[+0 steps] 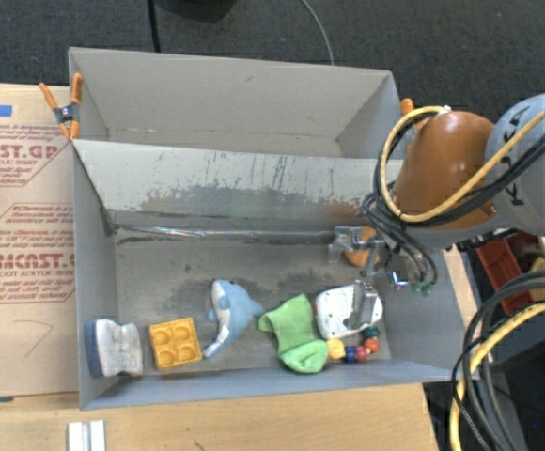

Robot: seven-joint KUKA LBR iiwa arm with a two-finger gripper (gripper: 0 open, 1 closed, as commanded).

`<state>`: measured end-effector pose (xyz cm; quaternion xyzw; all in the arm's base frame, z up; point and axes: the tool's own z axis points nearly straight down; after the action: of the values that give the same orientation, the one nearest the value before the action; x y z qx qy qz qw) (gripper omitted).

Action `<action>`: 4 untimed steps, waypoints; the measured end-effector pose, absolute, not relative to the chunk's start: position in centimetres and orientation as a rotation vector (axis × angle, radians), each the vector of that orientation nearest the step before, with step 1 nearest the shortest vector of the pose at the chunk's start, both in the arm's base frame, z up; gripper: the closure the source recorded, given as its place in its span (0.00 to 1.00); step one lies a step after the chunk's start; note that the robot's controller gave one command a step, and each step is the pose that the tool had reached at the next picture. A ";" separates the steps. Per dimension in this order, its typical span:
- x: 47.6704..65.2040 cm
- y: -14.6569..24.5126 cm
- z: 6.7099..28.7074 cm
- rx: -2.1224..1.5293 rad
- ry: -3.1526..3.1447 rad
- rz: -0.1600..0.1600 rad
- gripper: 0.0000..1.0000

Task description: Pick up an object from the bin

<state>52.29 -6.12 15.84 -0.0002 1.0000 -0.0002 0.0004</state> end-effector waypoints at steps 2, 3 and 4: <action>51.3 -1.4 8.8 -0.284 3.131 0.000 0.00; 51.3 0.6 7.0 -0.412 3.109 -0.003 1.00; 51.3 0.6 7.0 -0.412 3.108 -0.003 1.00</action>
Offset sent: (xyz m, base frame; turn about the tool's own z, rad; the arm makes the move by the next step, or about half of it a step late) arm -0.0075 0.0697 -0.0884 -0.2445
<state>51.32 0.59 6.96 -0.1315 0.9913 -0.0009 0.0029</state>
